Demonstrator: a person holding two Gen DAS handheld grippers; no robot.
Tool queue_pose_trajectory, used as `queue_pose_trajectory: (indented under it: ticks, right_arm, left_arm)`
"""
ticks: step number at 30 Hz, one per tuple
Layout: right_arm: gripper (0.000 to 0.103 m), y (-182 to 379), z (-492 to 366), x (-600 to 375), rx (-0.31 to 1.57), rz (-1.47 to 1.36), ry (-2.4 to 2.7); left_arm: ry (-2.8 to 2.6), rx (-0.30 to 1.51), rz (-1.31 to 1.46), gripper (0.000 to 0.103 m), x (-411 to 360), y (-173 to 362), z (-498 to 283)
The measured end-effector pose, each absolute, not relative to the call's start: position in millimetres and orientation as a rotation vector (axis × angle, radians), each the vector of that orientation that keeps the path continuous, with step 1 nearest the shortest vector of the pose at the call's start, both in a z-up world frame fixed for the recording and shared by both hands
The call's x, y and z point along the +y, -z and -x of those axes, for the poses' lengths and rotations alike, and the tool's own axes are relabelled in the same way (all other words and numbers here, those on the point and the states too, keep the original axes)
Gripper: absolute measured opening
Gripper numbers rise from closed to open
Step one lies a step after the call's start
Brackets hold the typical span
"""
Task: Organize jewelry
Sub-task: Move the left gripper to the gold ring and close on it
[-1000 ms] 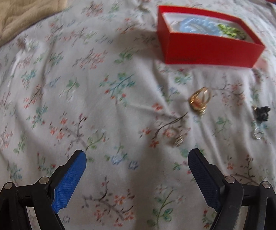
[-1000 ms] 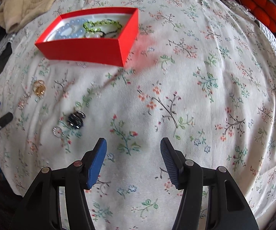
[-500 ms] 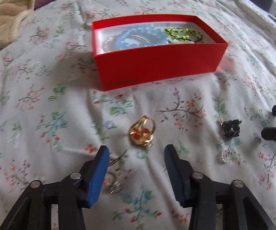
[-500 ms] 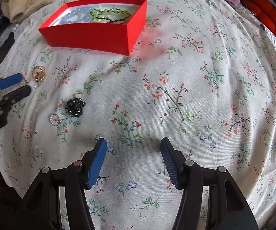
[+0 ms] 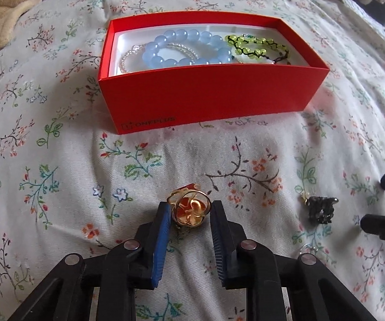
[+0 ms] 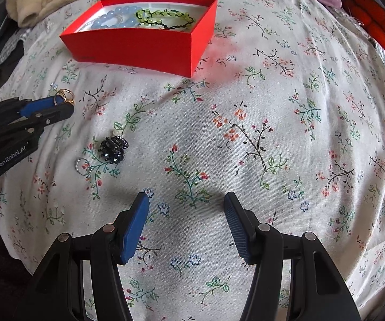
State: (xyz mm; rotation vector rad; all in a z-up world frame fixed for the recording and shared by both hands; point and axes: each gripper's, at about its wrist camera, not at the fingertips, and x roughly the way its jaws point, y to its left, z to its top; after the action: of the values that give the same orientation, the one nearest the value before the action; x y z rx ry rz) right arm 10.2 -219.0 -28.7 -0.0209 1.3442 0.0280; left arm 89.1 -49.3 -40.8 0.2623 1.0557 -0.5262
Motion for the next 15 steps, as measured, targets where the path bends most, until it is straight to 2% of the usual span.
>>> queue_pose_trajectory:
  ticks: [15]
  right_arm:
    - [0.061, 20, -25, -224, 1.343, -0.074, -0.063]
  left_arm:
    - [0.483, 1.044, -0.242, 0.021, -37, 27, -84]
